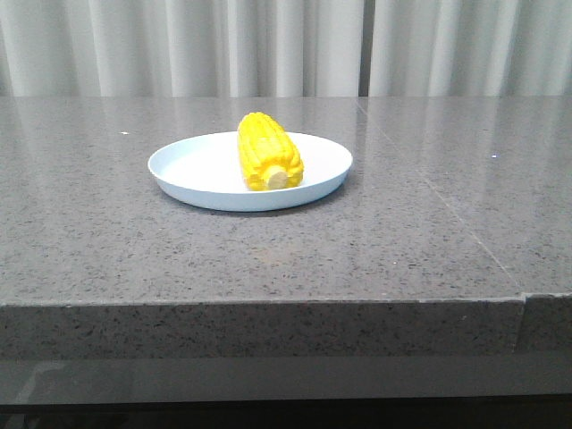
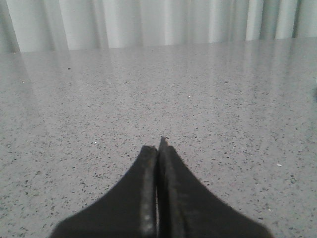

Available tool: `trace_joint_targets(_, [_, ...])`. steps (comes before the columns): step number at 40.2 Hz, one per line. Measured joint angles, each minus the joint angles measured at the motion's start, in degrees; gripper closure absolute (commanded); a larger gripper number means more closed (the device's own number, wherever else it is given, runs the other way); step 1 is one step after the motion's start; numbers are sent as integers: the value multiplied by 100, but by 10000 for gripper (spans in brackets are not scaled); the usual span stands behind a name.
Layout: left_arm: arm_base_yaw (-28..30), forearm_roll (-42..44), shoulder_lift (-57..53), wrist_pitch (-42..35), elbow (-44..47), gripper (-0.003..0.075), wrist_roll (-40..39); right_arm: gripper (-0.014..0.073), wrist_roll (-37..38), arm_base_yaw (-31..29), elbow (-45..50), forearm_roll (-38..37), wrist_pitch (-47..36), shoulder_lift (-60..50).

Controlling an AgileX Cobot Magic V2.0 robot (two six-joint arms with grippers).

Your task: Place corn on plate with both arms

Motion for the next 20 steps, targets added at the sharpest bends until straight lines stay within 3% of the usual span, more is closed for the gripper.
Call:
trace_joint_targets(14, [0,0,0,0,0,741,0,684,-50,0,0,-84,-11,0])
trace_joint_targets(20, [0,0,0,0,0,740,0,684,-104,-65,285,-334,-435,-85])
